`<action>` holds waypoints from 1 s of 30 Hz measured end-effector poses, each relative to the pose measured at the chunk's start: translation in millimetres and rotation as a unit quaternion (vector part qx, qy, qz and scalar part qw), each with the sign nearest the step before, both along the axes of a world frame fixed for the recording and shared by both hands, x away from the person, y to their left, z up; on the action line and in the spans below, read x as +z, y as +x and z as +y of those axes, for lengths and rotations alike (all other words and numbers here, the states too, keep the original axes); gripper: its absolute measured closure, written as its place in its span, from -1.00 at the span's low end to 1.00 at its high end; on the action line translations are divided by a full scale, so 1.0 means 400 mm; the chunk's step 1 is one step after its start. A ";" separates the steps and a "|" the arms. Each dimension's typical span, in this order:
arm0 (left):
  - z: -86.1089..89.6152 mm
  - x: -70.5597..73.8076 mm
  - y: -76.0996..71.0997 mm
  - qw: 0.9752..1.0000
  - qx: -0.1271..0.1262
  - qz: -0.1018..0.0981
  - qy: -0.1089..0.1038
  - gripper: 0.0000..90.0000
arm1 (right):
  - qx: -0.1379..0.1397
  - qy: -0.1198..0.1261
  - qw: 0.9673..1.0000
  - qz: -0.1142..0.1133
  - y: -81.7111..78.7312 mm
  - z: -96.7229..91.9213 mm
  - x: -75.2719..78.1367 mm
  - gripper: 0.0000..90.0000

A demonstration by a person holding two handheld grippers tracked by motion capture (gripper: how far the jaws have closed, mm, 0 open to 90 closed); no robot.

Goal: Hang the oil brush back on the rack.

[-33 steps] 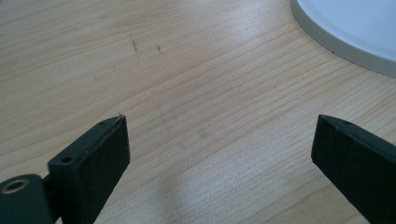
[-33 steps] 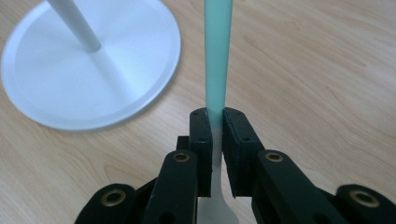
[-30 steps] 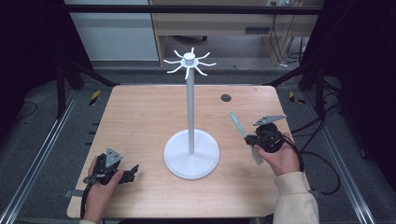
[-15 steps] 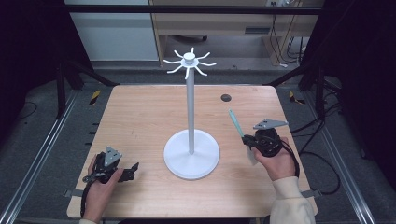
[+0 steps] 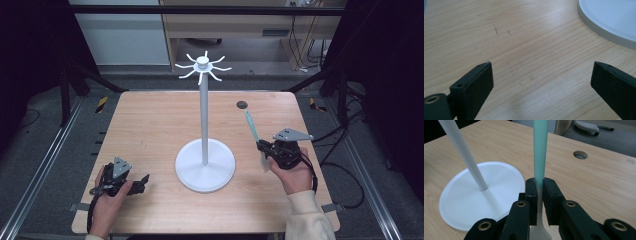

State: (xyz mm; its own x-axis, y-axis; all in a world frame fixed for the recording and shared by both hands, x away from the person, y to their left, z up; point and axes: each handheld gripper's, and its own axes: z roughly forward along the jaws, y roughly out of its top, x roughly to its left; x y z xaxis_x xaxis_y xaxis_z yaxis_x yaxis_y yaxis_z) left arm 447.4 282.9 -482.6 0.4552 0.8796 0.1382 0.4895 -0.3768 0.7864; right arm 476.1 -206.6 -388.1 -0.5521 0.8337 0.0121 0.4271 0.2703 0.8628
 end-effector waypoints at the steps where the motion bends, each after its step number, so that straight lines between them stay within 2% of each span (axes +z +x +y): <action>1: 0.001 0.000 0.000 1.000 0.000 -0.001 0.000 -0.91 | -0.001 -0.001 1.000 -0.006 -0.001 0.002 0.001 0.84; 14: 0.001 0.003 0.001 1.000 0.002 -0.003 -0.002 -0.92 | 0.010 0.016 0.999 -0.046 -0.029 0.038 0.039 0.84; 30: -0.003 0.002 0.002 1.000 -0.001 -0.002 0.001 -0.92 | 0.020 0.048 0.996 -0.067 -0.054 0.035 0.077 0.84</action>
